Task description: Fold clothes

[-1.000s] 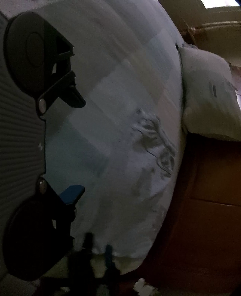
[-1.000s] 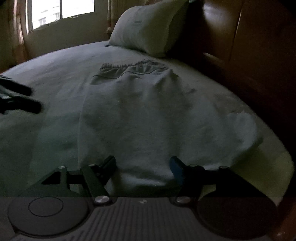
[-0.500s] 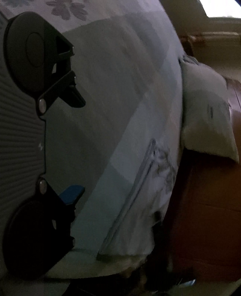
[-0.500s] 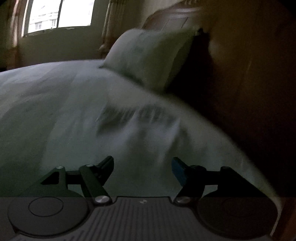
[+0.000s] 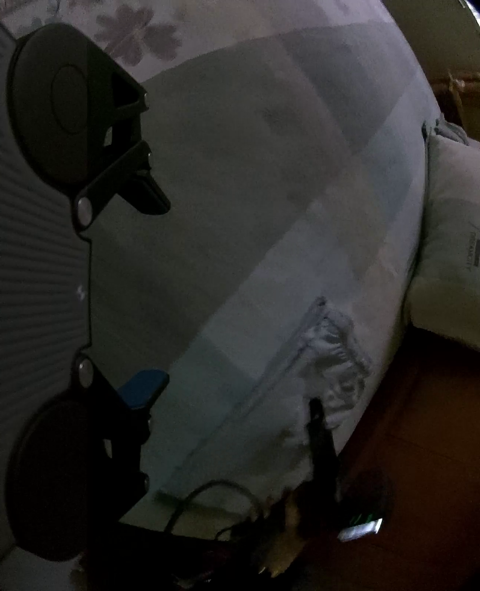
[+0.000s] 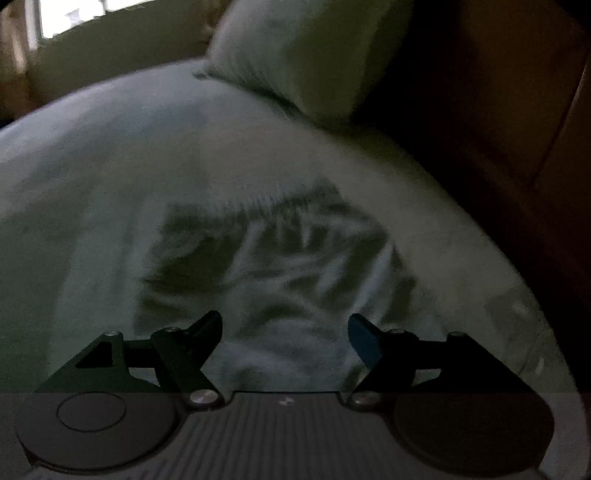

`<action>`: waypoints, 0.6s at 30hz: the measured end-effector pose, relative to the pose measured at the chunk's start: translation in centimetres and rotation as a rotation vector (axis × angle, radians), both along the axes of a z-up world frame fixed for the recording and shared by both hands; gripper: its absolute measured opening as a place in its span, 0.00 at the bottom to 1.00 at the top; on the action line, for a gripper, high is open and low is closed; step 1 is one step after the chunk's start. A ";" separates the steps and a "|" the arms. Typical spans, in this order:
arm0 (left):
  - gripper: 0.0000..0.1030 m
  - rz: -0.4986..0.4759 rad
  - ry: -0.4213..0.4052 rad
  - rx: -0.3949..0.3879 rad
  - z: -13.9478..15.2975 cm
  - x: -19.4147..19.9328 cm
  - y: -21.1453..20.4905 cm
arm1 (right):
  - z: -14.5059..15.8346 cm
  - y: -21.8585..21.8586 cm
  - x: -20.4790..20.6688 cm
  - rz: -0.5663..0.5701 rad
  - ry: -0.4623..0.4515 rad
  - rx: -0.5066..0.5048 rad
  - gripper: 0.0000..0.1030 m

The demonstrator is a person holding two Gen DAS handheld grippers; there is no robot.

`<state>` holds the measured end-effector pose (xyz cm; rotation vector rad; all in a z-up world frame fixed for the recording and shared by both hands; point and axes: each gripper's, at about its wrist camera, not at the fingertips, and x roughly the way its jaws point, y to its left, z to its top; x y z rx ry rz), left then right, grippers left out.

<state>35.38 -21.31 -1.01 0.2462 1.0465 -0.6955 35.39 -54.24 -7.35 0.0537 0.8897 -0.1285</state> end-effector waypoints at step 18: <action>0.88 0.173 0.209 0.076 5.8 1.5 -11.4 | 1.3 -4.0 2.3 0.187 0.097 0.082 0.91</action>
